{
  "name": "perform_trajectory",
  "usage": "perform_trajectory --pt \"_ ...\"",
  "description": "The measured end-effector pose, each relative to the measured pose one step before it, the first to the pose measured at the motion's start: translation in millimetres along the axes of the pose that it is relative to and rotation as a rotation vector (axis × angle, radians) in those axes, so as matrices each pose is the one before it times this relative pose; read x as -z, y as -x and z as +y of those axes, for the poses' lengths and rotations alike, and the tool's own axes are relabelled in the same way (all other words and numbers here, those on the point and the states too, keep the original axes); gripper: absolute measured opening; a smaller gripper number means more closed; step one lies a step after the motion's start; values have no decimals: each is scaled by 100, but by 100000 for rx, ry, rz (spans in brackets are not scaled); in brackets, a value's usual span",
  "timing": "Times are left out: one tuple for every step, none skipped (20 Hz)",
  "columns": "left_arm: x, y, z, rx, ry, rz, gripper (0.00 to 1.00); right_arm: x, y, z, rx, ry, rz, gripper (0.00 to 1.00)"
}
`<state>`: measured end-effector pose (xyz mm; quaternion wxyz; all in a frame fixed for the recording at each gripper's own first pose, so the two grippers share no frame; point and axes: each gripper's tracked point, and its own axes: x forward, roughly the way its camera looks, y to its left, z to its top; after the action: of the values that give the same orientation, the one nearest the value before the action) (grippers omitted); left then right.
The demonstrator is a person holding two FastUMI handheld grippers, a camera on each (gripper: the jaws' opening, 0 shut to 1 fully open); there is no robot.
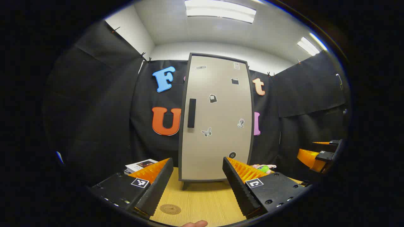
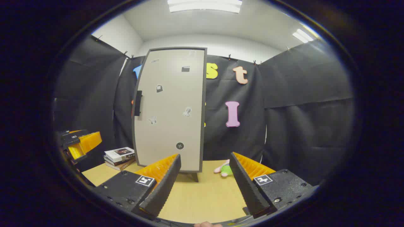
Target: Open the cabinet door with the right hand, grasp the bottle in the cabinet with the left hand and place it on the coaster, then close the cabinet door with the right hand.
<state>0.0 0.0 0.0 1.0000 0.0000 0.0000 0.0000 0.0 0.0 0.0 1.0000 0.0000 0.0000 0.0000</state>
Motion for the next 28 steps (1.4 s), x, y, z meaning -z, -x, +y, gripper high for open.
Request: perform_trajectory --pt "15 -96 24 -20 42 -67 95 84 22 3 56 -148 151 99" --pt "-61 42 -38 105 69 -126 95 20 -4 1 54 -83 236 99" --pt "8 -25 -31 101 44 -26 95 138 -51 -74 76 -51 94 99" --pt "-140 103 -35 102 103 -102 95 -13 -28 25 32 -24 3 99" --pt "-56 18 20 30 95 -233 95 49 4 11 64 72 99 99" --pt "68 5 49 -123 134 2 95 13 -42 3 62 18 12 99" --pt "103 -86 36 -86 173 241 95 105 -39 -12 -8 -5 181 99" --pt "26 -1 100 -134 281 267 95 5 -14 31 -71 -109 33 99" --pt "41 -68 91 -94 263 24 95 96 -81 -10 -39 -101 231 99" --pt "110 -81 78 -128 143 153 95 -24 -52 21 -90 -150 37 99" --pt "-26 -32 -3 -97 -12 175 95 43 -53 1 27 -57 79 95" --pt "-43 7 111 -225 -85 -198 95 2 -37 -2 -22 14 2 99" --pt "-31 -28 12 -205 -73 -199 95 56 -22 -22 41 78 104 99" --pt "14 -84 -62 41 -4 -54 95 -5 10 -15 42 -19 70 99" --pt "55 -1 -38 139 -25 103 95 46 -38 -6 -5 -33 40 99" --pt "53 -62 -24 59 -104 -26 95 16 -27 9 34 -4 48 99" --pt "-23 29 14 22 -112 76 95 31 -26 5 -28 17 168 99" --pt "64 -11 -110 69 -57 84 95 11 -21 4 -163 -40 116 99" --pt "23 12 7 56 71 102 95 117 -19 14 -124 7 239 99" --pt "-28 56 -20 -1 58 7 95 51 -75 59 -164 54 353 99" --pt "-40 5 -1 -79 -43 -73 95 95 -50 -30 -103 -54 204 99" --pt "-21 -17 41 -196 -125 -96 95 28 -2 32 -104 -153 142 99" --pt "17 -75 20 -141 -183 -26 95 105 -50 13 -113 -145 185 99" --pt "113 -28 92 -169 -130 201 95 -31 -41 52 -138 -132 43 99" --pt "46 15 76 -94 19 -13 95 62 -82 60 -373 15 123 99" --pt "-27 21 10 -109 115 74 95 -56 -43 103 -622 70 21 99" --pt "41 57 -49 -193 181 145 95 16 -5 145 -573 -91 136 99" --pt "65 109 -22 -179 13 219 95 -7 -3 163 -482 -174 8 99"
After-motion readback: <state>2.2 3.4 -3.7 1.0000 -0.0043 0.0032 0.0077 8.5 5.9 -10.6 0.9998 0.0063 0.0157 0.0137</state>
